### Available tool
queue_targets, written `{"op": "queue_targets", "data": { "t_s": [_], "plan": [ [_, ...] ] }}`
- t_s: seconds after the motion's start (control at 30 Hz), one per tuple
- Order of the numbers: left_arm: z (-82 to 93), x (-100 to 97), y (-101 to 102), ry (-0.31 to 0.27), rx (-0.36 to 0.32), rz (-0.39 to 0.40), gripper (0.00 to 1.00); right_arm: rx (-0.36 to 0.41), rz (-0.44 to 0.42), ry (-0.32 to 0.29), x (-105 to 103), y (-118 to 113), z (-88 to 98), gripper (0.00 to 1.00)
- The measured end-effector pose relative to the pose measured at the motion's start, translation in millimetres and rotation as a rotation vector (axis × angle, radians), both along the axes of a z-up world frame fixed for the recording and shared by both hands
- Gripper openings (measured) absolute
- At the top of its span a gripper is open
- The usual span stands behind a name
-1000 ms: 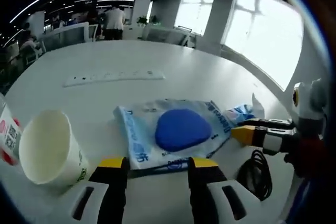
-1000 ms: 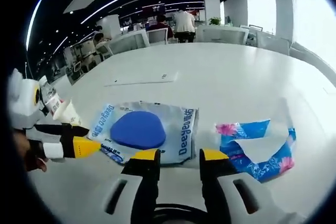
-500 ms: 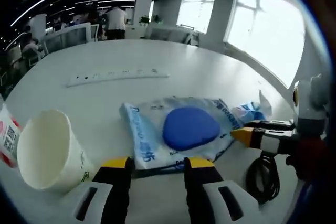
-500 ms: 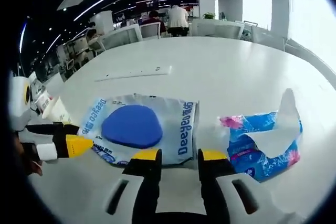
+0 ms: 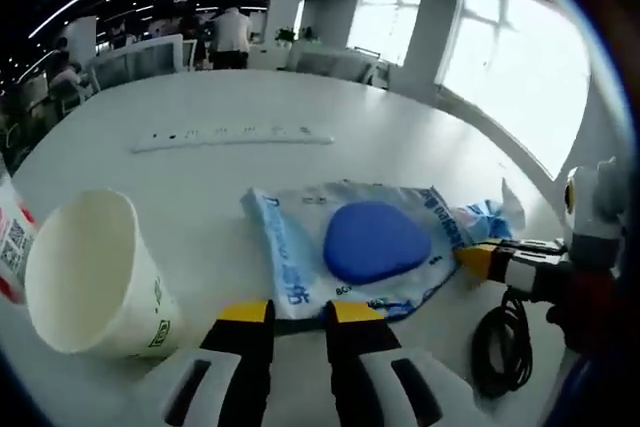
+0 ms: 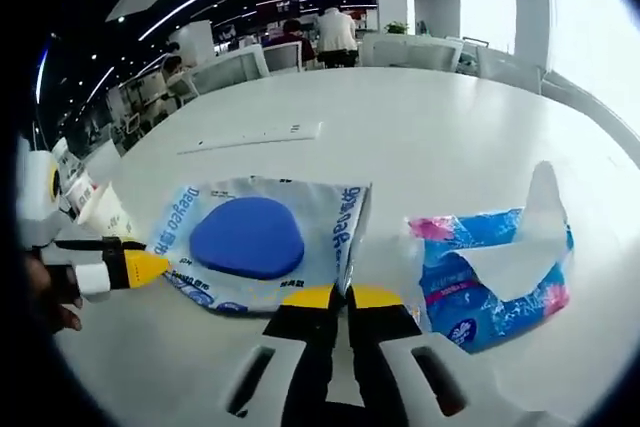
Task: Arrange the tabletop items into an orderly group along one side of the table until the central work area is clear of visible clutter.
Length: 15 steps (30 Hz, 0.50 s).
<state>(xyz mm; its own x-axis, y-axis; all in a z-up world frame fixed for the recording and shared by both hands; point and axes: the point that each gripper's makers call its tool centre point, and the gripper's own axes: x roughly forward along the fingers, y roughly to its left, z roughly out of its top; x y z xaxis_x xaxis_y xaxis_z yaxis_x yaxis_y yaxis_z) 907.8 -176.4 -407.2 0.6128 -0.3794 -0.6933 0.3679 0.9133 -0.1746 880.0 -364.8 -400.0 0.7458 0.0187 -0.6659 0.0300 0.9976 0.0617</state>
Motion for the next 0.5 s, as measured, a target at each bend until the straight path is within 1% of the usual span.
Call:
{"op": "queue_targets", "data": {
  "t_s": [0.03,0.1,0.2,0.27,0.4,0.5],
  "plan": [
    [0.1,-0.4,0.6,0.001,0.002,0.001,0.10,0.000,0.003,-0.001,-0.2,0.1,0.1,0.00],
    [1.2,-1.7,0.5,-0.001,0.010,-0.007,0.09,0.004,0.009,0.003,-0.9,1.7,-0.8,0.00],
    [3.6,-4.8,1.3,-0.021,0.047,-0.029,0.05,0.001,0.024,-0.002,-3.1,6.6,0.4,0.00],
    [7.3,-5.4,1.8,-0.052,0.067,-0.051,0.03,-0.009,0.032,-0.008,-4.0,8.3,2.5,0.00],
    [9.2,-8.5,1.5,-0.071,0.085,-0.075,0.01,-0.044,0.046,-0.037,-2.4,7.0,6.4,0.00],
    [13.7,-11.1,2.2,-0.086,0.085,-0.078,0.01,-0.058,0.053,-0.063,-5.6,8.4,16.1,0.00]
  ]
}}
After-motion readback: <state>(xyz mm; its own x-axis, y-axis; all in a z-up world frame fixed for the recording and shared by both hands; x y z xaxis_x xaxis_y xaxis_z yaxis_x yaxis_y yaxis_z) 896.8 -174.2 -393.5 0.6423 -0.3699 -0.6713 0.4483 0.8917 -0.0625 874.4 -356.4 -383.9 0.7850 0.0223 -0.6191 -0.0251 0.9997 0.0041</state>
